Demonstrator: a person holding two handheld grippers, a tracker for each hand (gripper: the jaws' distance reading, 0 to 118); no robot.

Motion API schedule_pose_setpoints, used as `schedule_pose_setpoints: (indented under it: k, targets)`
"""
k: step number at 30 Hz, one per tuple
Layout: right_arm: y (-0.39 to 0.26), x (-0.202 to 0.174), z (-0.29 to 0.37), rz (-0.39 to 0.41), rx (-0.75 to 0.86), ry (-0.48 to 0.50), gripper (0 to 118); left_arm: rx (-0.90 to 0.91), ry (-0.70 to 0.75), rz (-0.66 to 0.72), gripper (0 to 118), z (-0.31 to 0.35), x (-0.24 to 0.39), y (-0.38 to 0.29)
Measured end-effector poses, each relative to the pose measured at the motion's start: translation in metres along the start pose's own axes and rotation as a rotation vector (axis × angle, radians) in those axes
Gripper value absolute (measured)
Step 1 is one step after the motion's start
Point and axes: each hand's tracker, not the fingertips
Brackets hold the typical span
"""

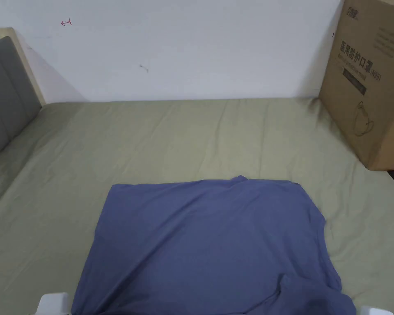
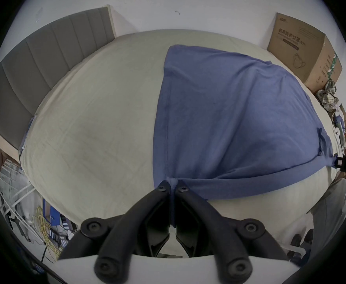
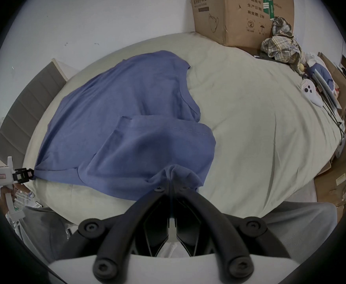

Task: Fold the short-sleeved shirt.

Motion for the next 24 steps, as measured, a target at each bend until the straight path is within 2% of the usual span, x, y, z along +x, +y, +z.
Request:
schedule_pose_setpoints:
  k: [1,2,3,5,6,13,19,20,23,24]
  targets:
    - [0.001,-0.005,0.002,0.013,0.003,-0.004,4,-0.003,0.004,0.007,14,0.002,0.002,0.002]
    - [0.005,-0.008,0.008,0.04,0.014,-0.021,18,-0.014,0.011,0.022,31,0.006,0.004,0.005]
    - [0.011,-0.012,0.015,0.058,0.041,-0.025,38,-0.021,0.006,0.028,50,0.014,0.004,0.009]
    - [0.024,-0.023,0.032,0.087,0.105,-0.01,91,0.036,-0.029,0.052,90,0.029,0.007,0.017]
    - [0.033,-0.028,0.041,0.098,0.153,0.006,99,0.085,-0.048,0.061,99,0.04,0.011,0.023]
    - [0.096,-0.08,0.112,0.167,0.516,0.043,99,0.498,-0.107,0.078,101,0.13,0.046,0.075]
    - [0.114,-0.116,0.142,0.228,0.71,-0.02,95,0.77,-0.036,0.054,100,0.168,0.074,0.094]
    - [0.114,-0.12,0.145,0.227,0.728,-0.027,91,0.803,-0.014,0.042,96,0.171,0.078,0.093]
    - [0.108,-0.132,0.149,0.232,0.795,-0.078,76,0.847,0.0,0.01,72,0.174,0.085,0.089]
    - [0.105,-0.135,0.149,0.235,0.812,-0.098,76,0.853,-0.002,0.002,72,0.173,0.086,0.087]
